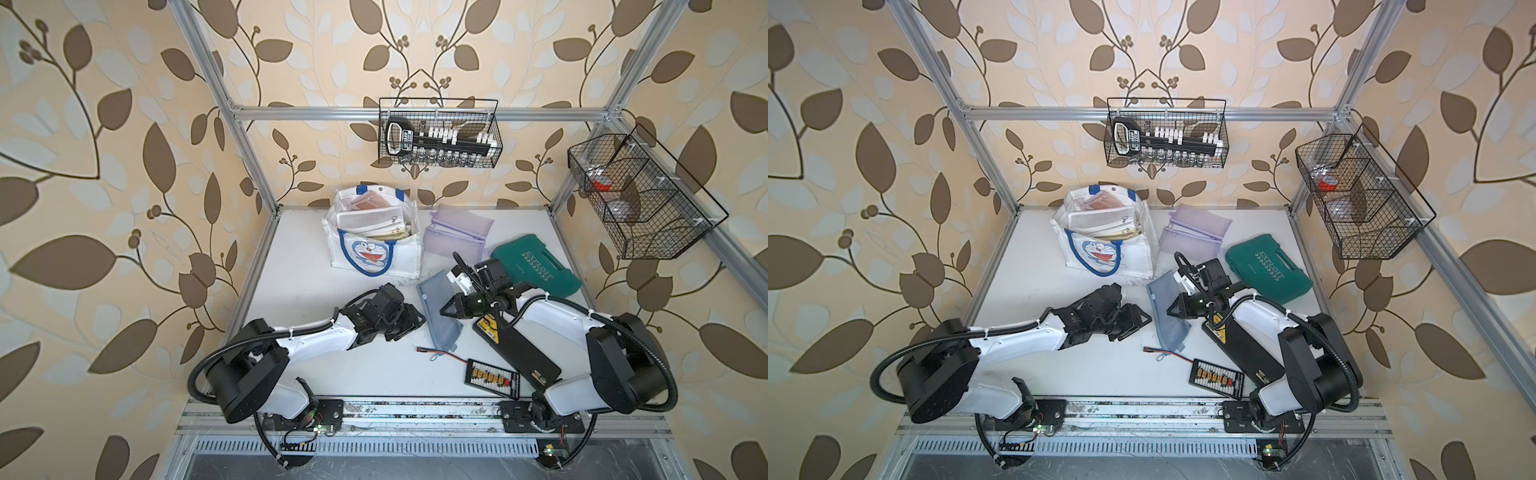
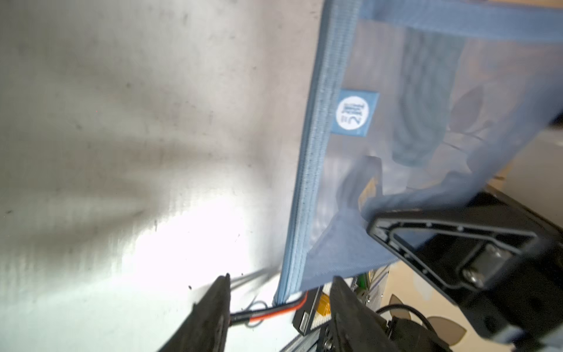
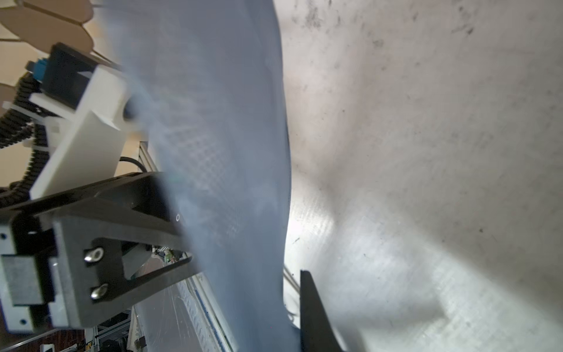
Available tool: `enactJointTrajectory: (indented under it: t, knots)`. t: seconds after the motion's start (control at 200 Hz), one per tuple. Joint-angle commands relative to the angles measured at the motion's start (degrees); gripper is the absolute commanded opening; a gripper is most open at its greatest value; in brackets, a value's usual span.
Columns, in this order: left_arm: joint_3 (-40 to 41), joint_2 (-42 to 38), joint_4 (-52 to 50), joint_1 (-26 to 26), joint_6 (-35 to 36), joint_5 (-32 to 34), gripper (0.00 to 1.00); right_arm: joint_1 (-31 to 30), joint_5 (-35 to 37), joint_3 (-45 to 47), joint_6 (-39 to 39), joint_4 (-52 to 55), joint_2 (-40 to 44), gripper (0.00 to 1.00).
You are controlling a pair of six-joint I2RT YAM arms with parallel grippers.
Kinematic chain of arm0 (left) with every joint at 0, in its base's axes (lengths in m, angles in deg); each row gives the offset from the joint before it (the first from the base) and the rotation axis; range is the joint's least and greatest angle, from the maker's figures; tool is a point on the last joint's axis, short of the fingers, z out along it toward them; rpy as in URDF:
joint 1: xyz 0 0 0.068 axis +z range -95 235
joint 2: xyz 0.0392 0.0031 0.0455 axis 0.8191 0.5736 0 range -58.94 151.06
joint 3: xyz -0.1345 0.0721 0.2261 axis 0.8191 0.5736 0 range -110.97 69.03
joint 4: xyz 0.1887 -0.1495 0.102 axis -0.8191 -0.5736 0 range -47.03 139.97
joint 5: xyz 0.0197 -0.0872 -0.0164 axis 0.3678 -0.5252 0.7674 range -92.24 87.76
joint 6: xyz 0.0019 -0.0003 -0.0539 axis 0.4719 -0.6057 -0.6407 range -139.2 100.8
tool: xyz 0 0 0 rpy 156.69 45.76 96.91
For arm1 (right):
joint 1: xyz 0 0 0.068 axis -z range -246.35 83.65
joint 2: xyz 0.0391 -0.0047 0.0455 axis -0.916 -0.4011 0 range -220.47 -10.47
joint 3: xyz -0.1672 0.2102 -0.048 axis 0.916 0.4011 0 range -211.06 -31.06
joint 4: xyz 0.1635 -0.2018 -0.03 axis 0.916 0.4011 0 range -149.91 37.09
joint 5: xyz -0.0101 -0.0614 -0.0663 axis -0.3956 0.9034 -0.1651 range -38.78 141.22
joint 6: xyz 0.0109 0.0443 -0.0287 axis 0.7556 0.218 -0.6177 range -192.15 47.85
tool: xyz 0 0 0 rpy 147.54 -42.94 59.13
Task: Put the pencil pouch into the canvas bag
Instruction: Pick up the pencil pouch from the center of the board.
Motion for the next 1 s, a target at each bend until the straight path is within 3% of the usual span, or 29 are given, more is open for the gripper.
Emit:
enactJointTrajectory:
  t: [0.0,0.105,0.195,0.51,0.8,0.995]
  knots:
    - [-2.4,-6.5,-5.0,-0.5,8.3,-0.1,0.64,0.1,-3.4,-3.5,-0.9,0.4,4.3,0.14]
    - [-1.8,-11.4,-5.8,-0.5,11.3,-0.7,0.78,0.1,-4.4,-5.2,-1.5,1.1,6.3,0.15]
    - [-1.6,-15.0,-6.5,-0.4,13.4,0.1,0.84,0.0,-5.2,-6.4,-2.0,1.8,7.2,0.15]
    - [-2.7,-17.5,-6.5,-0.1,18.6,0.7,0.84,-0.2,-12.1,-9.8,-2.0,3.3,10.2,0.16]
    - [-2.4,-16.3,3.8,-0.1,17.9,-3.5,0.80,-3.1,-16.1,-9.2,-0.9,3.9,11.9,0.16]
    - [-3.2,-15.1,6.8,-0.1,16.5,-7.0,0.60,-4.0,-15.0,-8.7,-0.2,4.3,12.4,0.17]
